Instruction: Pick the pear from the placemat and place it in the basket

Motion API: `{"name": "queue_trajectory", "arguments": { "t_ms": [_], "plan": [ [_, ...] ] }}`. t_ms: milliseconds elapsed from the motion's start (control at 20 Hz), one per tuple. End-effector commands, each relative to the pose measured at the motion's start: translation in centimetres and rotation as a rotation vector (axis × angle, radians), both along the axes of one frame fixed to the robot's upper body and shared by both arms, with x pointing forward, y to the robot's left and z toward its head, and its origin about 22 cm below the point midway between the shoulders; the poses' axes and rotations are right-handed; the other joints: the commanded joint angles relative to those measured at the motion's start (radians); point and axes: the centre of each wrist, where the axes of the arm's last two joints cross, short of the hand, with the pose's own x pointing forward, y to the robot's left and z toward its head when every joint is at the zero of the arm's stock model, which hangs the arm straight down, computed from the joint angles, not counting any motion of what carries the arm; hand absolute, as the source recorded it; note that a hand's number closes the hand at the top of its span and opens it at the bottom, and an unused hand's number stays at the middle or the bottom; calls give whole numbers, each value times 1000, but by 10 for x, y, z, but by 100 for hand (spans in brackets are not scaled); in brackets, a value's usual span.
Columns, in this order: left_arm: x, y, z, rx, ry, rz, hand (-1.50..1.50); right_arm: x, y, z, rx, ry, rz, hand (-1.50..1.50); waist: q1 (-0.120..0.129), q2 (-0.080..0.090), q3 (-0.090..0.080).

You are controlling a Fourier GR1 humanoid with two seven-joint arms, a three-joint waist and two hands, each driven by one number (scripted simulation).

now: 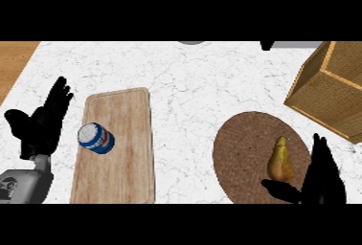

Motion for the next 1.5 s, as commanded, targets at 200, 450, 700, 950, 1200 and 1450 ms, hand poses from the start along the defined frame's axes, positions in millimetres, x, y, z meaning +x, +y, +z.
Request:
{"name": "queue_trajectory", "arguments": {
  "t_ms": [200, 450, 700, 950, 1200, 1450],
  "plan": [
    [2, 6, -1, 6, -2, 11, 0, 11, -13, -8, 1, 4, -36, -150, 0, 0, 0],
    [-2, -3, -1, -7, 6, 18, 0, 12, -4, -32, -36, 81, -35, -150, 1, 0, 0],
    [0, -14, 2, -18, -8, 6, 0, 21, -13, -25, -41, 60, -51, -150, 0, 0, 0],
    [9, -13, -9, 10, -19, -2, 0, 36, -13, -39, -19, 75, -34, -150, 0, 1, 0],
    [3, -10, 5, 0, 3, 6, 0, 44, -25, -34, -28, 92, -46, -150, 2, 0, 0],
    [-6, -6, -5, -11, -8, 0, 0, 23, -19, -68, -20, 135, -36, -150, 2, 0, 0]
  ]
}}
